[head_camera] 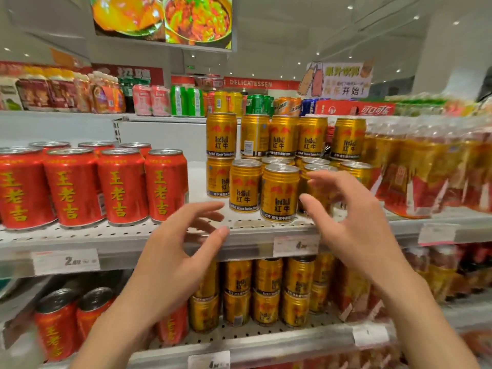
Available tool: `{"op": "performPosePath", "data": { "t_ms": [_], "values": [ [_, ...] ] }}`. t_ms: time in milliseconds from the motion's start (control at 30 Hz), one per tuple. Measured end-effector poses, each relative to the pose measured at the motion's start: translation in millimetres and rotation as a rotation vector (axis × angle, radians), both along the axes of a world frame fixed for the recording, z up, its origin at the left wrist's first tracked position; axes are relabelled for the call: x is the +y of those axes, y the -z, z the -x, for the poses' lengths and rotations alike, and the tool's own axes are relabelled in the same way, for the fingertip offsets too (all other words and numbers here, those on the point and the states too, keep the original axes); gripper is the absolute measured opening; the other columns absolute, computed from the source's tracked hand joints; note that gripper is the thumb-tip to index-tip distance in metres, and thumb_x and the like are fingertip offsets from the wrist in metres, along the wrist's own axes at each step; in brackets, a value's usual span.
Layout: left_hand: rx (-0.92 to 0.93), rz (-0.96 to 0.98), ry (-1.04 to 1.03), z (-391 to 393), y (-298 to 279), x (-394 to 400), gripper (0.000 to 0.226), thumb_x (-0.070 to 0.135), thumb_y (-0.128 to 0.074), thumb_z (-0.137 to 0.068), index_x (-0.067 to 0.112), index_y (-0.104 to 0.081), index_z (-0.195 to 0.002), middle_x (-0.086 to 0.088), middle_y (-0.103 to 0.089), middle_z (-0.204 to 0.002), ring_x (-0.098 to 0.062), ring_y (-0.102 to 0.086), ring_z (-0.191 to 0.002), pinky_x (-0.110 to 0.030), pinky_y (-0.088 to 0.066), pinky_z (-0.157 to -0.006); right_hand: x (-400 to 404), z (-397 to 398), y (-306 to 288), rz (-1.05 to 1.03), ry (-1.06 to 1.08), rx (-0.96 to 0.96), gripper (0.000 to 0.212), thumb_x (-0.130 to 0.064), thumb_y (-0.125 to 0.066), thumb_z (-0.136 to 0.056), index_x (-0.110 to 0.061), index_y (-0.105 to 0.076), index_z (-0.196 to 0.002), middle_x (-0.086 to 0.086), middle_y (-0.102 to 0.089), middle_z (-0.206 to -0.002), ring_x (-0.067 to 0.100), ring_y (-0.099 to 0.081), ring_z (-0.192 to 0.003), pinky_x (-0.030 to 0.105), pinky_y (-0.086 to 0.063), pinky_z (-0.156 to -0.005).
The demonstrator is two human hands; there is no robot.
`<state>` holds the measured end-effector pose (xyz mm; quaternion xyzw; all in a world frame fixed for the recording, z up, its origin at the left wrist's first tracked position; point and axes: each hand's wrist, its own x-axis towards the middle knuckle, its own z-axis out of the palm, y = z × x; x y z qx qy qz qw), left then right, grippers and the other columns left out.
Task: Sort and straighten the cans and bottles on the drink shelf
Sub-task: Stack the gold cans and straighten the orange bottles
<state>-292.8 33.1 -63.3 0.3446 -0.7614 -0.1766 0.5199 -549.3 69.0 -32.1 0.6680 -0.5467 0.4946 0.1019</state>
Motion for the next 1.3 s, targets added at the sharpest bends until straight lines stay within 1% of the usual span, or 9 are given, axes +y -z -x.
{"op": "performPosePath", "data": {
  "t_ms": [233, 333, 467, 567, 700, 800, 933, 1100, 1300],
  "values": [
    [-0.284, -0.014, -0.209, 42, -35, -52, 0.06, 0.047, -0.061, -0.092, 0.041, -0.036, -0.145, 0.007, -0.044, -0.14, -0.013, -0.055, -0.12, -0.039, -0.052, -0.101, -56, 22, -39, -0.118, -0.116, 0.408, 0.046, -0.053, -0.043, -0.097, -0.029, -0.066, -0.129, -0.009, -0.064, -0.131, 0.011, -0.055, -0.123, 0.049, -0.044, -0.106],
    [-0.308, -0.082, -0.217, 53, -43, -72, 0.062, 0.046, -0.063, -0.092, 0.042, -0.033, -0.146, 0.003, -0.043, -0.145, -0.017, -0.051, -0.129, -0.044, -0.047, -0.107, -65, 29, -41, -0.144, -0.158, 0.435, 0.049, -0.057, -0.038, -0.096, -0.031, -0.069, -0.124, -0.015, -0.066, -0.126, 0.009, -0.059, -0.118, 0.05, -0.044, -0.106],
    [-0.198, -0.169, -0.06, 58, -46, -84, 0.057, 0.039, -0.066, -0.093, 0.038, -0.04, -0.144, 0.016, -0.053, -0.131, -0.008, -0.053, -0.124, -0.026, -0.046, -0.099, -67, 30, -44, -0.172, -0.16, 0.443, 0.049, -0.058, -0.037, -0.096, -0.032, -0.069, -0.122, -0.016, -0.066, -0.122, 0.009, -0.06, -0.115, 0.049, -0.043, -0.108],
    [-0.157, -0.181, 0.001, 59, -42, -87, 0.049, 0.039, -0.066, -0.093, 0.043, -0.043, -0.136, 0.015, -0.06, -0.127, -0.002, -0.059, -0.118, -0.028, -0.051, -0.1, -68, 30, -45, -0.179, -0.169, 0.429, 0.05, -0.06, -0.037, -0.094, -0.033, -0.069, -0.121, -0.017, -0.065, -0.121, 0.008, -0.059, -0.113, 0.047, -0.044, -0.106],
    [-0.126, -0.142, -0.028, 56, -41, -79, 0.046, 0.036, -0.065, -0.095, 0.039, -0.043, -0.135, 0.02, -0.061, -0.119, 0.011, -0.062, -0.102, -0.007, -0.051, -0.08, -69, 31, -42, -0.163, -0.164, 0.426, 0.054, -0.063, -0.033, -0.093, -0.033, -0.069, -0.12, -0.017, -0.065, -0.12, 0.008, -0.059, -0.112, 0.045, -0.043, -0.107],
    [-0.124, -0.115, -0.061, 46, -39, -68, 0.047, 0.041, -0.065, -0.093, 0.045, -0.044, -0.134, 0.028, -0.057, -0.119, 0.003, -0.063, -0.107, -0.016, -0.053, -0.087, -68, 30, -42, -0.165, -0.161, 0.424, 0.058, -0.064, -0.03, -0.091, -0.033, -0.069, -0.121, -0.017, -0.065, -0.122, 0.008, -0.058, -0.114, 0.043, -0.041, -0.109],
    [-0.136, -0.092, -0.102, 33, -39, -57, 0.05, 0.042, -0.066, -0.091, 0.043, -0.044, -0.136, 0.018, -0.06, -0.125, -0.003, -0.064, -0.111, -0.025, -0.056, -0.091, -69, 31, -40, -0.156, -0.159, 0.427, 0.055, -0.063, -0.033, -0.093, -0.032, -0.07, -0.12, -0.017, -0.065, -0.121, 0.008, -0.058, -0.115, 0.044, -0.04, -0.111],
    [-0.179, -0.082, -0.111, 24, -41, -49, 0.051, 0.042, -0.065, -0.091, 0.041, -0.043, -0.138, 0.021, -0.06, -0.124, 0.004, -0.062, -0.109, -0.011, -0.053, -0.084, -71, 31, -42, -0.138, -0.161, 0.425, 0.043, -0.057, -0.043, -0.096, -0.031, -0.07, -0.119, -0.017, -0.065, -0.122, 0.006, -0.056, -0.118, 0.046, -0.038, -0.114],
    [-0.247, -0.071, -0.12, 23, -46, -46, 0.051, 0.046, -0.062, -0.092, 0.037, -0.042, -0.139, 0.015, -0.061, -0.127, -0.003, -0.064, -0.109, -0.031, -0.058, -0.09, -70, 27, -48, -0.175, -0.126, 0.491, 0.054, -0.069, -0.044, -0.088, -0.03, -0.066, -0.118, -0.015, -0.061, -0.123, 0.005, -0.053, -0.116, 0.045, -0.034, -0.117]
  ]
}}
